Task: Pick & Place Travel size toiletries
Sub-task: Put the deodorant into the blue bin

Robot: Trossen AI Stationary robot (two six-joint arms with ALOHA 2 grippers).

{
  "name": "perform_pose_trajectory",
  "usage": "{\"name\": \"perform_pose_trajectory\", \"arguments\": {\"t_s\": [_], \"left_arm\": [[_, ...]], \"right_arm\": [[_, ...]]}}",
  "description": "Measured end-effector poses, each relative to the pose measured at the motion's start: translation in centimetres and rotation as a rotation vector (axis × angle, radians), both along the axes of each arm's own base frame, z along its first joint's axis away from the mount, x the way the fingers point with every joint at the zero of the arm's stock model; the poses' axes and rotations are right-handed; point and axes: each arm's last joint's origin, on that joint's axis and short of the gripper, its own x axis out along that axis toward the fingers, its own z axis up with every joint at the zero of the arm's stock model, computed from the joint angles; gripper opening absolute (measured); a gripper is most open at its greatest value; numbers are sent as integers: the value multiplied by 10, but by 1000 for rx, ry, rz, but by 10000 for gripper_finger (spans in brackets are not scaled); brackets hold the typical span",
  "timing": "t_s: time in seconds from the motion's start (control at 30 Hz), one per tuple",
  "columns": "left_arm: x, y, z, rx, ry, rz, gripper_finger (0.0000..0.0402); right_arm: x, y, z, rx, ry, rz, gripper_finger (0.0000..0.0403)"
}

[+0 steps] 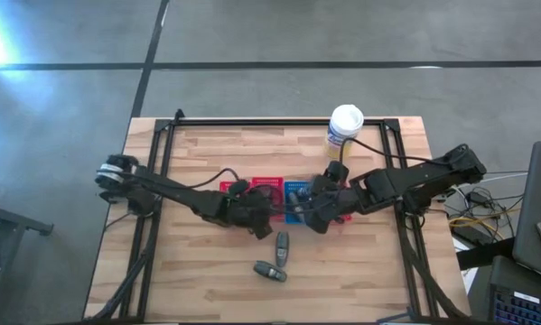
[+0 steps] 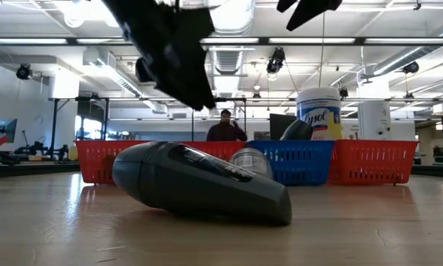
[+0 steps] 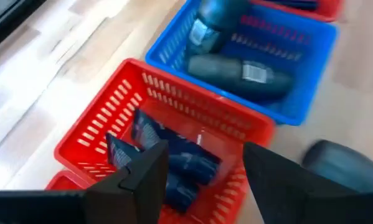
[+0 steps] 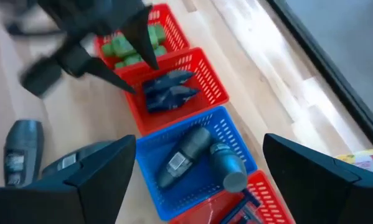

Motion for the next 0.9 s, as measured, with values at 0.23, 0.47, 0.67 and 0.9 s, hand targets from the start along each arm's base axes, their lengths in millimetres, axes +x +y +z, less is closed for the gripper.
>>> {"name": "perform_pose_trajectory", "arguments": {"t_s": [0.23, 0.47, 0.67, 0.9], "left_arm": [[-18, -38, 27, -42, 4, -447, 211], [-22, -89, 8, 128, 44, -891, 211], [-5, -105, -18, -21, 30, -866, 218], [4, -110, -28, -33, 62, -858, 276]], "right_arm": [[-2, 7, -10, 121, 70, 104, 330], [-5, 9, -31, 171, 152, 124, 321], [-8, 16, -35, 196, 159, 121, 329], [-12, 27, -35, 214, 155, 130, 350]]}}
